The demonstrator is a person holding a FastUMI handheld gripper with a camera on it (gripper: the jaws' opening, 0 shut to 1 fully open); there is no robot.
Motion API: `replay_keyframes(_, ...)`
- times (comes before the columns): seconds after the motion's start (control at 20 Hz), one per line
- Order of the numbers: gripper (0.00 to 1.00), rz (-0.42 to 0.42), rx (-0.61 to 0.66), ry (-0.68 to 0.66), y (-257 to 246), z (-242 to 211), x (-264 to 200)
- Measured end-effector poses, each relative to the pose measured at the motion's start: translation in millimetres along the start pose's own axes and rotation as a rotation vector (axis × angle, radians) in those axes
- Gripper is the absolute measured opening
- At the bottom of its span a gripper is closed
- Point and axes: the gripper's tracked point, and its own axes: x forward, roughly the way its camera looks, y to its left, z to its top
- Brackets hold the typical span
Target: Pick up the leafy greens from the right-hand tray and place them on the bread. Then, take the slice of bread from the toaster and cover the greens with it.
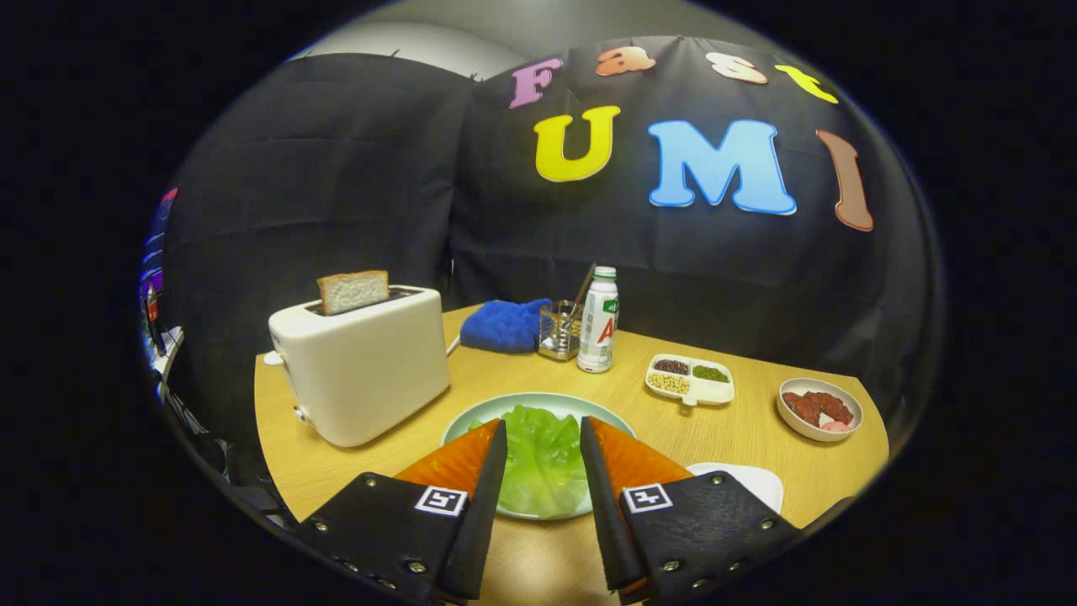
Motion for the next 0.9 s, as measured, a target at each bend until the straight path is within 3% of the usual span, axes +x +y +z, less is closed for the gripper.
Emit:
replay_keyframes(0.2, 0.53, 0.037, 0.027, -0.094, 40.0, 24.1, -20.0)
replay_keyframes(0.5, 0.53, 0.055, 0.015, -0.106, 79.5, 28.1, -19.9)
replay_keyframes(0.9, 0.53, -0.039, 0.086, -0.147, 107.8, 50.9, -4.1)
